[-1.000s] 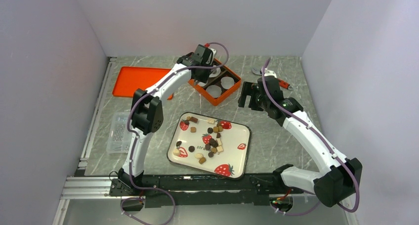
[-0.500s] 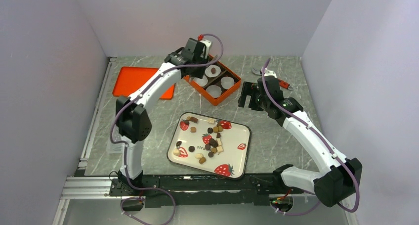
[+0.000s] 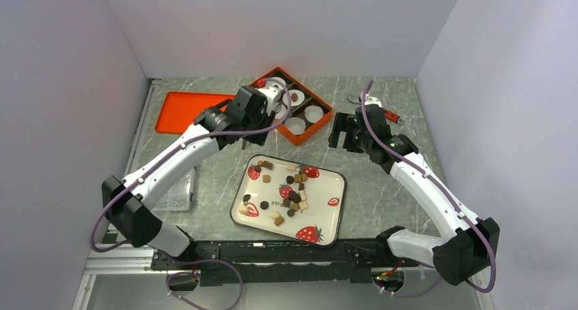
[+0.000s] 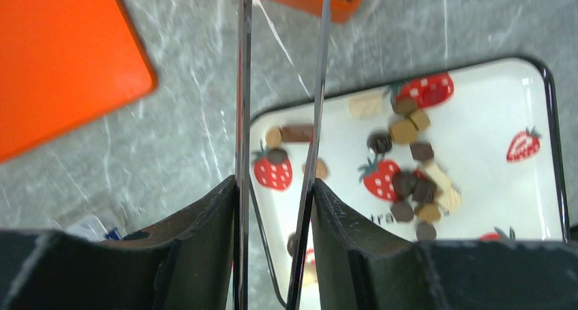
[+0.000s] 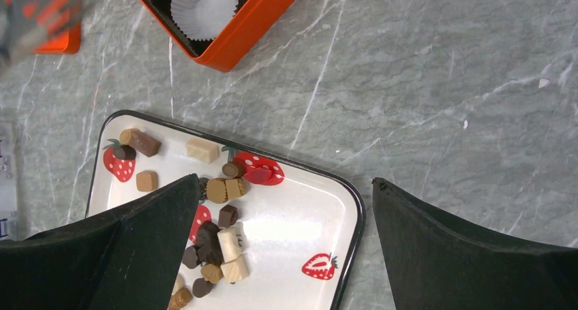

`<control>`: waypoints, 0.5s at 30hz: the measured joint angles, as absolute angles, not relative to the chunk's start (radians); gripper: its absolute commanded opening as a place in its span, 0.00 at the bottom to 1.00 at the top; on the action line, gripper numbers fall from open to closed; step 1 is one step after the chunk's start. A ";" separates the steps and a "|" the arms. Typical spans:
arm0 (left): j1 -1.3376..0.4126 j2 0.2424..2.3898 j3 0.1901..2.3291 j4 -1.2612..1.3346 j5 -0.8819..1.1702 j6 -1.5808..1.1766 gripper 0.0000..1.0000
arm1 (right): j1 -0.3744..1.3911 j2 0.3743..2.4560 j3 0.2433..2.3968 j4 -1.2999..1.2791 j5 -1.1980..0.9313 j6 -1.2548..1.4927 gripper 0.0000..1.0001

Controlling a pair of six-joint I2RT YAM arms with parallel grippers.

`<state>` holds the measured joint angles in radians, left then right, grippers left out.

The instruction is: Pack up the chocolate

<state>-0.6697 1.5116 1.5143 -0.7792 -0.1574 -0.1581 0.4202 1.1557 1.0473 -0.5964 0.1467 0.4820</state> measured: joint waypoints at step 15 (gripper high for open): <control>-0.821 1.293 1.226 -0.921 -0.216 -0.257 0.46 | 0.420 1.155 1.042 -0.589 0.146 0.483 1.00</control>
<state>-0.8207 1.2930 1.2259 -0.9215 -0.2157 -0.2565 0.4202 1.1553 1.0424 -0.5888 0.1459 0.4828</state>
